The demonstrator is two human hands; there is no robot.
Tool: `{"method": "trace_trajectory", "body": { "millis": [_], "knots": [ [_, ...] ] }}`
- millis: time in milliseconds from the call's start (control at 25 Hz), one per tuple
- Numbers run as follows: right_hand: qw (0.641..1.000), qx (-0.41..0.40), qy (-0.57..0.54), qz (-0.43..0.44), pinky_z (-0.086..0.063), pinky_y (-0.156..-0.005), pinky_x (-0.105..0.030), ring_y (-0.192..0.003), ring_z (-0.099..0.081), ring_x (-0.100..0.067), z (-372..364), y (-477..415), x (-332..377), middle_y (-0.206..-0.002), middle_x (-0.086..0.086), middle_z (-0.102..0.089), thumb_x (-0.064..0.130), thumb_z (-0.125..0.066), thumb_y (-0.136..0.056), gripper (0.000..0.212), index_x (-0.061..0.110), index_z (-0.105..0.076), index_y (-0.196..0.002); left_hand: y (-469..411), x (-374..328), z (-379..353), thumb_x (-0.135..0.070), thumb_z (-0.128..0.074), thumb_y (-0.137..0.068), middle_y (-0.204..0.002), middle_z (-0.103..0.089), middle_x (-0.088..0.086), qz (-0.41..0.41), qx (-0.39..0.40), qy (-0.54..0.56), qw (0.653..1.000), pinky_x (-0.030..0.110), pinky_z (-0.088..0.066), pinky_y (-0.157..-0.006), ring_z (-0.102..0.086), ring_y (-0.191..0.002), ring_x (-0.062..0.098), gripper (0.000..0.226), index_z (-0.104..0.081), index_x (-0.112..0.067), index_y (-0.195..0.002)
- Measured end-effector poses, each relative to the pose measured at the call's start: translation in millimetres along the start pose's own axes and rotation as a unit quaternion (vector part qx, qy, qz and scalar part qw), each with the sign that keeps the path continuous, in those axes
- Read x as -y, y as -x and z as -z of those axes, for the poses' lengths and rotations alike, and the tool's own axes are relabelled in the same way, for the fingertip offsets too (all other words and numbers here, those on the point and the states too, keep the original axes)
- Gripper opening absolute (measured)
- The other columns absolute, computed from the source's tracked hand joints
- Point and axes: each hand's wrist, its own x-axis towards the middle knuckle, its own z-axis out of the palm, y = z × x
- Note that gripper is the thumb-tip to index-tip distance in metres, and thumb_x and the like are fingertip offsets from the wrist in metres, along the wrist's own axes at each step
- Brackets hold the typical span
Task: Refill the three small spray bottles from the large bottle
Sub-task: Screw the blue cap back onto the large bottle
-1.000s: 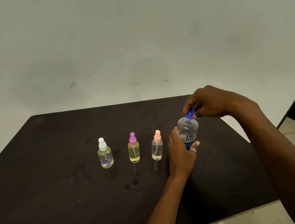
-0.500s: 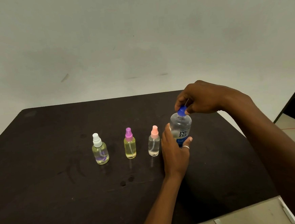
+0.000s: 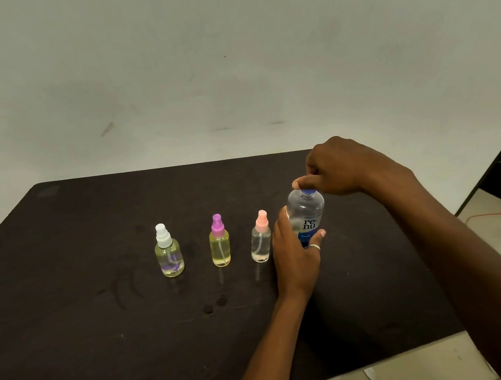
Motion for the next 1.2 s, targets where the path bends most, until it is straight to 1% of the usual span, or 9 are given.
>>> {"method": "trace_trajectory", "body": {
  "millis": [160,280,360,440,560,720,880,1040,1200],
  "knots": [
    [0.993,-0.082,0.075,-0.034,-0.037,-0.055,-0.027,-0.05,-0.045,-0.015,-7,3,6,-0.051,0.001,-0.045,0.068,-0.045,-0.088,0.065,0.017,-0.043,-0.049,-1,-1,0,-0.03,-0.079,-0.083,-0.145,-0.047,-0.009,0.006,0.002,0.004,1.0,0.036,-0.048,-0.107,-0.045,-0.136,0.01,0.079,-0.034,-0.028,-0.148],
    [0.995,-0.077,0.048,-0.044,-0.036,-0.053,-0.025,-0.05,-0.049,-0.013,-6,6,3,-0.052,0.001,-0.051,0.074,-0.034,-0.088,0.07,0.016,-0.051,-0.052,-1,0,0,-0.03,-0.079,-0.083,-0.145,-0.046,-0.01,0.006,0.007,0.006,1.0,0.036,-0.047,-0.109,-0.044,-0.137,0.009,0.08,-0.033,-0.028,-0.148],
    [0.999,-0.043,-0.015,-0.021,-0.042,-0.057,-0.027,-0.062,-0.058,-0.013,3,8,-4,-0.067,0.0,-0.065,0.066,-0.039,-0.092,0.058,0.018,-0.067,-0.071,-2,1,-1,-0.031,-0.079,-0.083,-0.145,-0.046,-0.011,0.003,0.008,0.0,1.0,0.036,-0.046,-0.109,-0.044,-0.137,0.009,0.081,-0.032,-0.029,-0.148],
    [0.997,0.006,-0.074,0.033,-0.051,-0.075,-0.03,-0.084,-0.064,-0.013,14,8,-10,-0.096,0.002,-0.073,0.046,-0.055,-0.094,0.03,0.022,-0.073,-0.101,-2,0,0,-0.03,-0.079,-0.083,-0.145,-0.046,-0.011,0.004,0.011,-0.001,1.0,0.034,-0.046,-0.11,-0.044,-0.137,0.009,0.081,-0.032,-0.029,-0.148],
    [0.991,0.057,-0.084,0.087,-0.049,-0.089,-0.027,-0.1,-0.064,-0.011,17,5,-12,-0.113,0.006,-0.071,0.021,-0.069,-0.089,0.028,0.023,-0.07,-0.117,-2,-2,2,-0.03,-0.079,-0.083,-0.144,-0.046,-0.011,0.003,0.012,-0.002,1.0,0.03,-0.046,-0.109,-0.045,-0.135,0.007,0.08,-0.033,-0.03,-0.148],
    [0.992,0.038,-0.09,0.082,-0.046,-0.08,-0.021,-0.091,-0.064,-0.008,10,0,-12,-0.105,0.006,-0.073,0.018,-0.074,-0.085,0.027,0.022,-0.073,-0.111,-1,-2,2,-0.031,-0.079,-0.083,-0.144,-0.046,-0.011,-0.001,0.01,-0.004,1.0,0.031,-0.046,-0.109,-0.045,-0.135,0.007,0.081,-0.032,-0.03,-0.148],
    [0.995,0.018,-0.08,0.051,-0.051,-0.073,-0.029,-0.081,-0.064,-0.012,7,-1,-11,-0.09,0.001,-0.074,0.033,-0.074,-0.083,0.02,0.019,-0.076,-0.096,-2,0,2,-0.033,-0.079,-0.083,-0.144,-0.047,-0.011,-0.002,0.009,-0.007,1.0,0.033,-0.046,-0.109,-0.044,-0.136,0.007,0.081,-0.032,-0.028,-0.149],
    [0.999,-0.031,0.001,0.012,-0.037,-0.053,-0.027,-0.065,-0.059,-0.019,-4,0,-4,-0.066,-0.004,-0.064,0.058,-0.061,-0.086,0.049,0.011,-0.067,-0.071,-2,1,1,-0.033,-0.079,-0.083,-0.145,-0.047,-0.011,0.0,0.012,0.002,1.0,0.031,-0.046,-0.109,-0.045,-0.136,0.008,0.082,-0.032,-0.027,-0.149],
    [0.994,-0.09,0.063,-0.021,-0.029,-0.053,-0.027,-0.054,-0.045,-0.015,-6,11,8,-0.054,0.001,-0.041,0.064,-0.048,-0.09,0.059,0.015,-0.047,-0.057,-2,0,2,-0.032,-0.079,-0.083,-0.144,-0.047,-0.01,-0.008,0.011,0.003,1.0,0.031,-0.047,-0.108,-0.046,-0.135,0.008,0.081,-0.033,-0.027,-0.149]
  ]
}}
